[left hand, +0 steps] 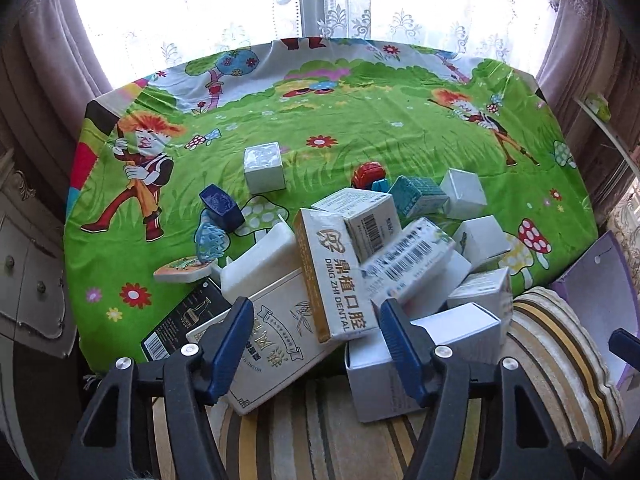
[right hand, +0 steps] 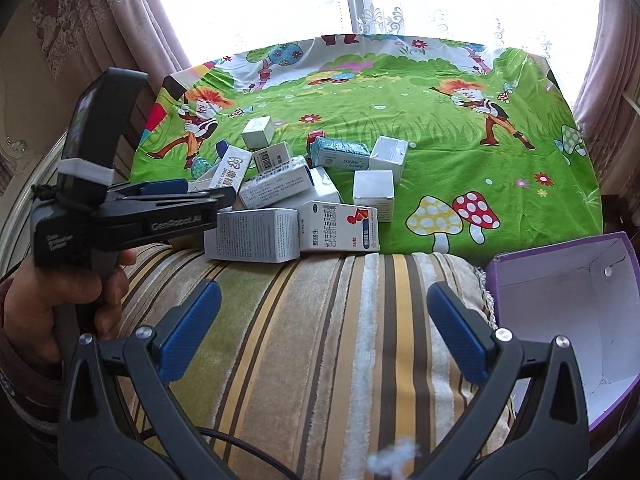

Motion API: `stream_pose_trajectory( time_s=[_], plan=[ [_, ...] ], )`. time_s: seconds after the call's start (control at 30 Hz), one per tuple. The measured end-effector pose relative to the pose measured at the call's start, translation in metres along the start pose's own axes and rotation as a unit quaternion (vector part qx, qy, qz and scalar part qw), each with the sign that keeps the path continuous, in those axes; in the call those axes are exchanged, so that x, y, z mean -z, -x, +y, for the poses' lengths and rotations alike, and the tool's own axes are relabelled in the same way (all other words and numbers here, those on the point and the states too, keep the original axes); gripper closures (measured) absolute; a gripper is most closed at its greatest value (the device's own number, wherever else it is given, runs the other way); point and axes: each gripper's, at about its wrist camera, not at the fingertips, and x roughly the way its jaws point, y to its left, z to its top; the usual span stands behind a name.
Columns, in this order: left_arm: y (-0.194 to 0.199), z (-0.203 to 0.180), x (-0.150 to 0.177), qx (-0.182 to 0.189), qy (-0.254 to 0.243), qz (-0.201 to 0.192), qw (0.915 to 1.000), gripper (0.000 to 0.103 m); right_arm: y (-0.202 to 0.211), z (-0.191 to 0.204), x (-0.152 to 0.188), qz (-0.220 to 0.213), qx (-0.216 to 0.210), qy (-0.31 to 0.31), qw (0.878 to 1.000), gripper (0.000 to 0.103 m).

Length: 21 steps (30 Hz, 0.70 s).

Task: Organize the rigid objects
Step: 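Grasp the slim tan medicine box upright with the left gripper, then grasp the white box with the right gripper while the left holds the tan box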

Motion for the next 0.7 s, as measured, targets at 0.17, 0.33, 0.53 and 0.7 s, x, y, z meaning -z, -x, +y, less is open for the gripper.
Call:
stream_pose_trajectory(
  time_s=[0.17,0.33,0.53,0.7],
  plan=[
    [-0.013,-0.003,-0.003,-0.011,-0.022,0.020,0.9995,0.059,0.000,-0.002,0.000,-0.003,-0.017,-0.010,1.000,0.000],
    [-0.015,0.001,-0.005,0.010,-0.019,0.016,0.9996,0.086,-0.004,0.000,-0.001,0.003,-0.026,-0.010,1.000,0.000],
    [0.003,0.013,-0.004,0.041,0.008,-0.020,0.9989,0.087,-0.005,0.003,-0.004,0.005,-0.032,-0.007,0.999,0.000],
    [0.020,0.028,0.004,0.071,0.042,-0.044,0.9957,0.087,-0.006,0.014,-0.008,0.009,-0.033,0.017,0.999,0.000]
  ],
)
